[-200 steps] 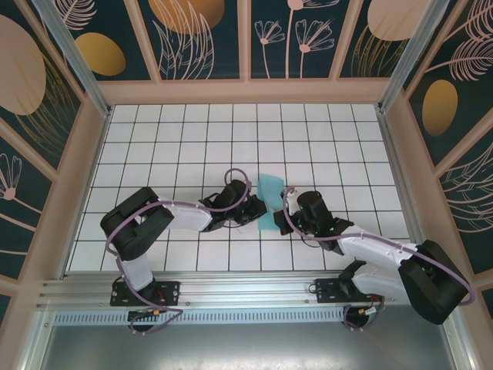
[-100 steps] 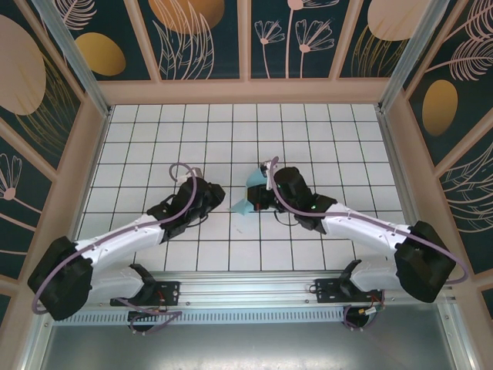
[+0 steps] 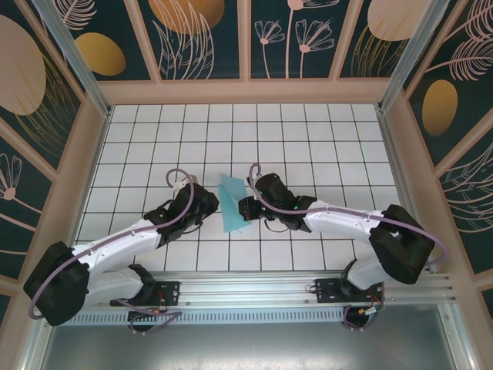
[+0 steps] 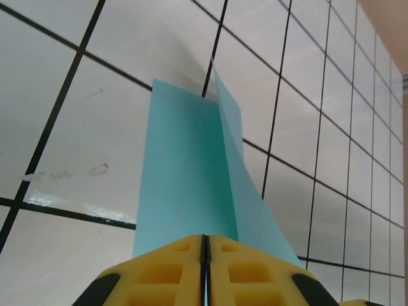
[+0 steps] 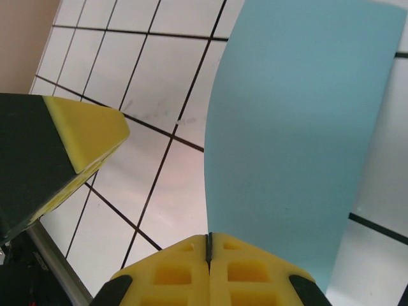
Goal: Fold a paper plane with a square sheet of paper (pick it up from the middle)
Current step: Fold the triangle a second time at the center of the table.
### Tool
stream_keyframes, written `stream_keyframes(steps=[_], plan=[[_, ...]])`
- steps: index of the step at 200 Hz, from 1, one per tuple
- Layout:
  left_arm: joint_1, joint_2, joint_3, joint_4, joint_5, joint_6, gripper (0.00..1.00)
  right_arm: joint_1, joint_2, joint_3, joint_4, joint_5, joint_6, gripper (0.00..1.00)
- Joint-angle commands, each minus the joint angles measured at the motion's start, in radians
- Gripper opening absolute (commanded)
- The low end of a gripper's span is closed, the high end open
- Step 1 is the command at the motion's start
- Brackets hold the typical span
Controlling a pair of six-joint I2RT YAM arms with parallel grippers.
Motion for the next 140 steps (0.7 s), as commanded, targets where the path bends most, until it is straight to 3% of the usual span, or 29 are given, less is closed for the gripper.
stream_keyframes(steps=[1,79,140], plan=[[0.004,0.031,-0.023,0.05,0.054,-0.006,0.12,0.016,0.03,0.008,0.011,-0.034,0.015,0.0],[0.004,0.156,-0.084,0.166,0.18,-0.043,0.05,-0.02,0.196,0.065,0.07,-0.216,-0.056,0.0],[-0.003,0.199,-0.097,0.215,0.229,-0.045,0.05,-0.089,0.22,0.021,0.157,-0.316,-0.051,0.0]])
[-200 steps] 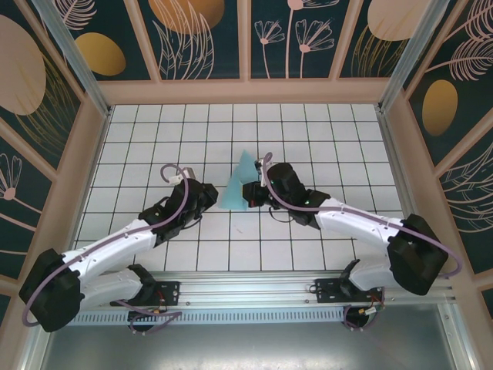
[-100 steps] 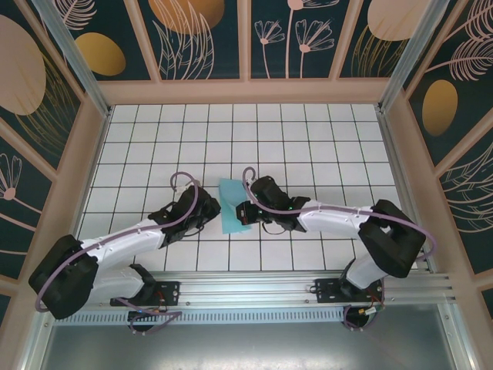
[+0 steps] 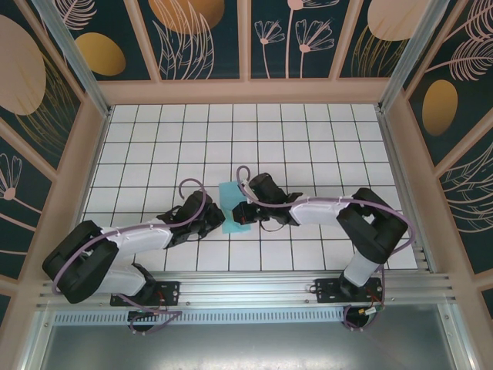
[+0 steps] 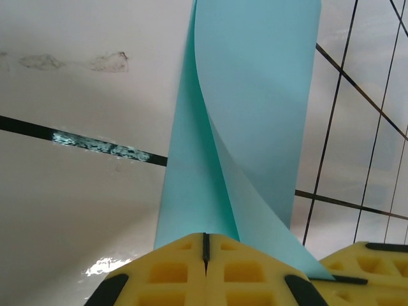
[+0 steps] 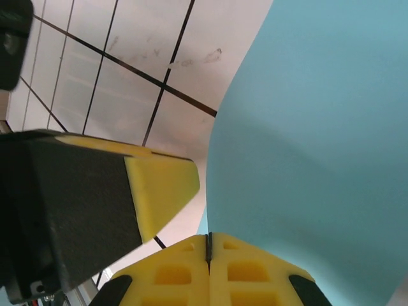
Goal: Fold a paper plane with a square sheet of paper (pick it up from the middle)
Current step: Fold the triangle a second time at the center of the table.
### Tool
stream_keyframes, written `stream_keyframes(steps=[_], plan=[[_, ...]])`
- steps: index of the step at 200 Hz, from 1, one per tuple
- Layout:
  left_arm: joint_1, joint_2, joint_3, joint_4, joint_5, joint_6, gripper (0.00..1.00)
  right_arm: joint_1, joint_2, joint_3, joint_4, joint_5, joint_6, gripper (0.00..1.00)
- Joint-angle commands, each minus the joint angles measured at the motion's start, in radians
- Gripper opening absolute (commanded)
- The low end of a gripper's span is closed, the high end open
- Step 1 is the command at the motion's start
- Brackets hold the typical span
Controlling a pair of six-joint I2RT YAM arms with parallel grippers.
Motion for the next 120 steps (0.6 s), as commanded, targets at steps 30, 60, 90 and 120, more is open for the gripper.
stream_keyframes(steps=[30,60,90,120], plan=[[-0.015,0.07,0.02,0.059,0.062,-0.003,0.05,-0.048,0.001,-0.048,0.11,-0.087,0.011,0.0],[-0.032,0.116,0.043,0.059,0.048,-0.001,0.05,-0.051,-0.016,-0.087,0.155,-0.09,0.036,0.0],[-0.042,0.147,0.059,0.028,0.017,0.016,0.05,-0.058,-0.02,-0.098,0.158,-0.09,0.019,0.0],[-0.048,0.177,0.072,-0.02,-0.009,0.043,0.05,-0.083,-0.002,-0.099,0.155,-0.118,-0.032,0.0]])
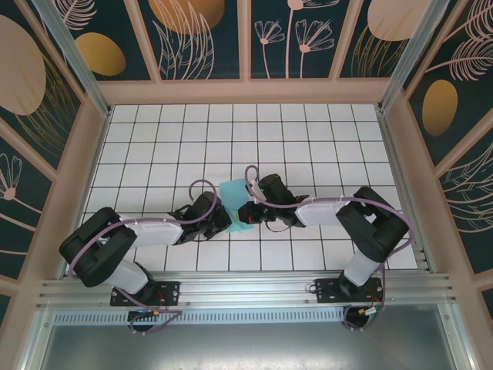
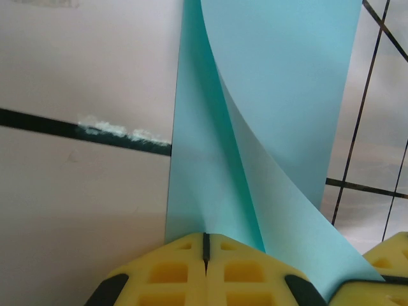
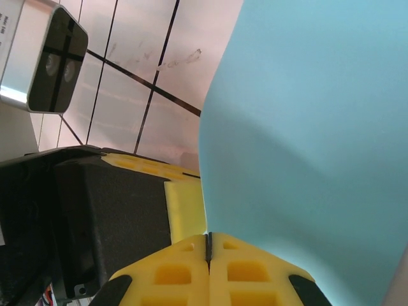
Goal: Fold a paper plane with a square sheet of paper (pick it up from the middle)
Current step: Fold the triangle a second time at the center of the table.
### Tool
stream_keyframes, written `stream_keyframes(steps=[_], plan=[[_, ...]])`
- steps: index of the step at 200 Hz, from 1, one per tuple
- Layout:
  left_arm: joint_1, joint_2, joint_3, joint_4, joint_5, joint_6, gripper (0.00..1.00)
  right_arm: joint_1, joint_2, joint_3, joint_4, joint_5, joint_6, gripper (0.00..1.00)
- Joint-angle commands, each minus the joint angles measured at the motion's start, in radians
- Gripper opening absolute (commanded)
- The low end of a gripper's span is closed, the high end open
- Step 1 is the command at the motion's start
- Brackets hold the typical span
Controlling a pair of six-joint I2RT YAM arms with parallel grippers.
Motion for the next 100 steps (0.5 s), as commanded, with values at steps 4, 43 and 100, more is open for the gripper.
stream_keyframes(steps=[4,43,100], plan=[[-0.008,0.033,0.016,-0.048,-0.036,0.033,0.05,-0.027,0.002,-0.007,0.032,-0.045,-0.058,0.0],[-0.01,0.055,0.011,-0.051,-0.044,0.044,0.05,-0.076,0.019,0.005,0.008,-0.11,-0.132,0.0],[-0.012,0.079,0.02,-0.058,-0.044,0.058,0.05,-0.123,0.078,0.08,-0.097,-0.193,-0.289,0.0]])
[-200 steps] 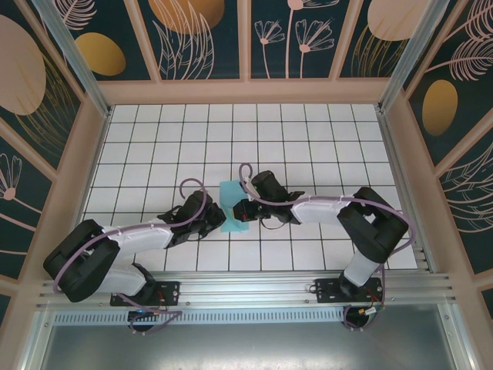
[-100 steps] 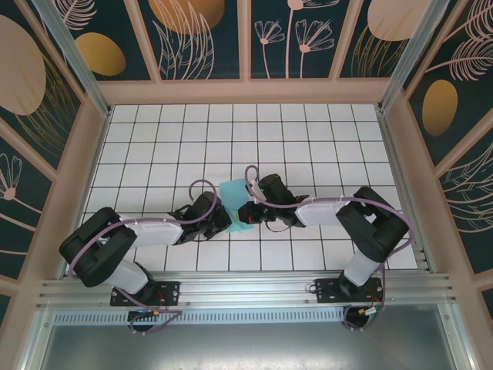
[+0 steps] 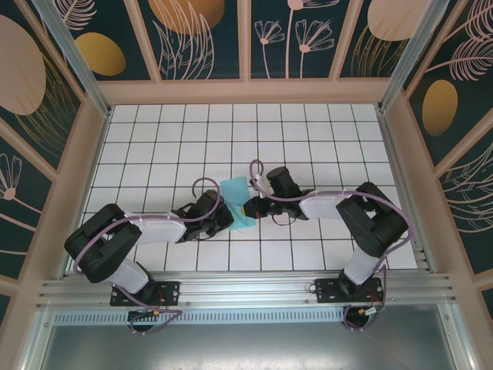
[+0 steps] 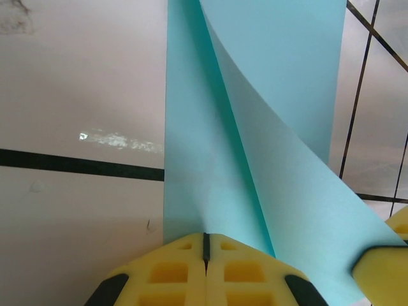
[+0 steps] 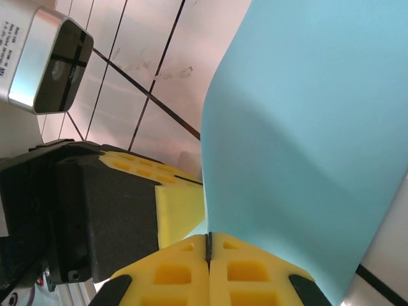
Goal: Fold a paper plane with a square sheet of paper (pick it up from the middle)
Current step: Fold the triangle a second time at the center of the table.
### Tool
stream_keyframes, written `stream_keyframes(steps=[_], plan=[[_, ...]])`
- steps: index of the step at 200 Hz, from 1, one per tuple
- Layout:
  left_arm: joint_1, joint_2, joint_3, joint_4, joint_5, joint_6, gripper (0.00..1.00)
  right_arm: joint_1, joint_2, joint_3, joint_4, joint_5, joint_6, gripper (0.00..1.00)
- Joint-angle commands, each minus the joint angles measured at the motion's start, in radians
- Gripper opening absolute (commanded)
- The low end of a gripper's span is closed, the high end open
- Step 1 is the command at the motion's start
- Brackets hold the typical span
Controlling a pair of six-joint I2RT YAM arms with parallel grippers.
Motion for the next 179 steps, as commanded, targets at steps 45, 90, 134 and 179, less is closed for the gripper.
stream_keyframes(steps=[45,90,134,179], plan=[[-0.008,0.051,0.013,-0.107,-0.04,0.049,0.05,-0.046,0.081,0.106,-0.126,-0.112,-0.2,0.0],[-0.008,0.063,0.022,-0.122,-0.045,0.057,0.05,-0.074,0.103,0.154,-0.18,-0.144,-0.267,0.0],[-0.01,0.068,0.036,-0.142,-0.052,0.067,0.05,-0.09,0.149,0.217,-0.275,-0.152,-0.356,0.01],[-0.01,0.062,0.051,-0.149,-0.063,0.08,0.05,-0.098,0.124,0.215,-0.291,-0.166,-0.344,0.02]])
